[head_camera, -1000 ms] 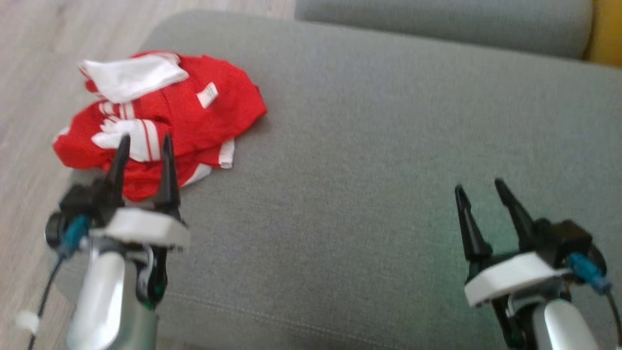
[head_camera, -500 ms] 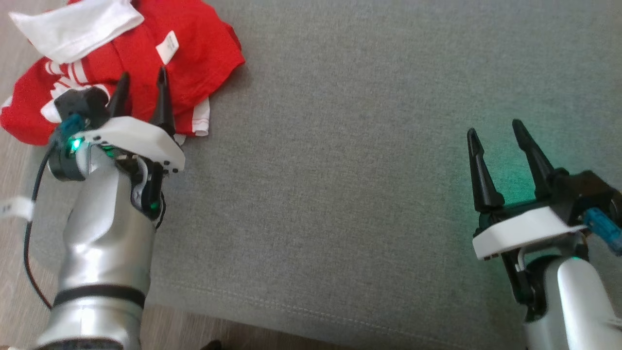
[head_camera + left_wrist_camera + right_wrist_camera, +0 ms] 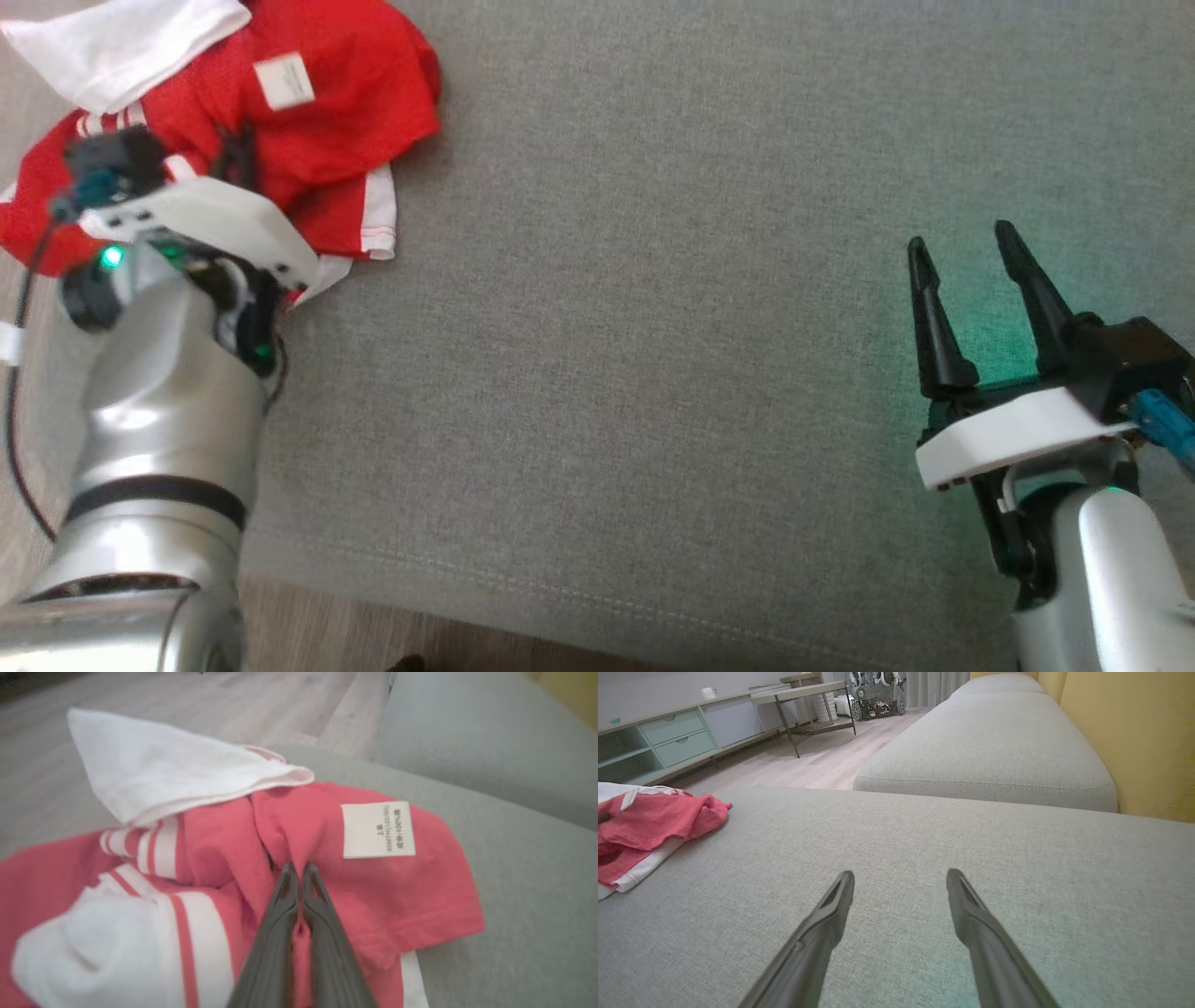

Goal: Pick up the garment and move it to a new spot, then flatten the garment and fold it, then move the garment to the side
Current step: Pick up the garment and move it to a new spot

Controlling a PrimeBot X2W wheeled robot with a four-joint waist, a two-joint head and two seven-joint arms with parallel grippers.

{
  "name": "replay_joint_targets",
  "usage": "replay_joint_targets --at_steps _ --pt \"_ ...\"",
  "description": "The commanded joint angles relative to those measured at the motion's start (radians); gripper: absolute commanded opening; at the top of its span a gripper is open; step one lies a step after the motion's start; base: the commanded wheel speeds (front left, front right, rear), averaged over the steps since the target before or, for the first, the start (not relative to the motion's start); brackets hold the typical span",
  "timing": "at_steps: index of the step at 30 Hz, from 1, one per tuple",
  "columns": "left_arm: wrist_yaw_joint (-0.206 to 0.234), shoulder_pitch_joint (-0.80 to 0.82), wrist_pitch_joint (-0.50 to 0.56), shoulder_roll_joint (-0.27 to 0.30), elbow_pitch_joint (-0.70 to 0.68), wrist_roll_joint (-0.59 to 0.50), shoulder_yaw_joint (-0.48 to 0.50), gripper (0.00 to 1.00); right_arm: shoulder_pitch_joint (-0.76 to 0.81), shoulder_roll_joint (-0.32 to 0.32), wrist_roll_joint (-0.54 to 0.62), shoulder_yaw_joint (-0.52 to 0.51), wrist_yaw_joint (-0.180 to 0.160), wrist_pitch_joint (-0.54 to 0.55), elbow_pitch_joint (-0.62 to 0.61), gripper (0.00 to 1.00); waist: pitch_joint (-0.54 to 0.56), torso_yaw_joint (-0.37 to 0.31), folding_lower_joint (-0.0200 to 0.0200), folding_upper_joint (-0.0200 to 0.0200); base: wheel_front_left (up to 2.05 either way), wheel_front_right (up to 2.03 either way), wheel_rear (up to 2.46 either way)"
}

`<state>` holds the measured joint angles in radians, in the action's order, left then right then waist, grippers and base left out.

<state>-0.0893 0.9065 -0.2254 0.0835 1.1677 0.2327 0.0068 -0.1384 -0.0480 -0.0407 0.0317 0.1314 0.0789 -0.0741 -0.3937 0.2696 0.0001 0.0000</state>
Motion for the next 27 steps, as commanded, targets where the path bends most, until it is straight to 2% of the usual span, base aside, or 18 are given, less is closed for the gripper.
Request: replay_joint_targets --at_steps 1,3,14,20,21,23,24,27 --pt "-0.002 0.036 -0.023 0.065 -0.045 0.004 0.022 0.00 -0.015 -0.002 -0.009 0.019 -0.001 -0.006 -0.028 1.00 0.016 0.002 -0.0001 0.0000 0.00 0.00 0.00" --pt "-0.004 0.036 -0.033 0.073 -0.078 0.007 0.027 0.00 -0.009 -0.002 -0.015 0.013 -0.001 -0.012 -0.022 1.00 0.036 0.004 -0.0001 0.0000 0.00 0.00 0.00" --pt "0.014 -0.126 -0.036 0.107 -0.577 -0.061 0.048 0.00 0.041 -0.002 -0.069 0.005 -0.001 -0.051 0.023 1.00 0.192 -0.004 -0.0001 0.0000 0.00 0.00 0.00" --pt "0.016 -0.261 -0.032 0.095 -0.819 -0.084 0.020 0.00 0.086 -0.002 -0.102 0.003 -0.001 -0.070 0.034 1.00 0.263 -0.031 -0.0001 0.0000 0.00 0.00 0.00" --pt "0.016 -0.261 -0.032 0.095 -0.819 -0.084 0.020 0.00 0.086 -0.002 -0.102 0.003 -0.001 -0.070 0.034 1.00 0.263 -0.031 -0.0001 0.0000 0.00 0.00 0.00" --pt "0.018 -0.346 -0.003 0.078 -0.939 -0.086 -0.002 0.00 0.106 -0.002 -0.119 0.004 -0.001 -0.075 0.029 1.00 0.285 -0.051 -0.0001 0.0000 0.00 0.00 0.00" --pt "0.018 -0.346 -0.003 0.078 -0.939 -0.086 -0.002 0.00 0.106 -0.002 -0.119 0.004 -0.001 -0.075 0.029 1.00 0.285 -0.051 -0.0001 0.0000 0.00 0.00 0.00" --pt "0.021 -0.429 0.031 0.059 -1.053 -0.084 -0.025 0.00 0.118 -0.002 -0.133 0.007 -0.001 -0.078 0.021 1.00 0.298 -0.080 -0.0001 0.0000 0.00 0.00 0.00"
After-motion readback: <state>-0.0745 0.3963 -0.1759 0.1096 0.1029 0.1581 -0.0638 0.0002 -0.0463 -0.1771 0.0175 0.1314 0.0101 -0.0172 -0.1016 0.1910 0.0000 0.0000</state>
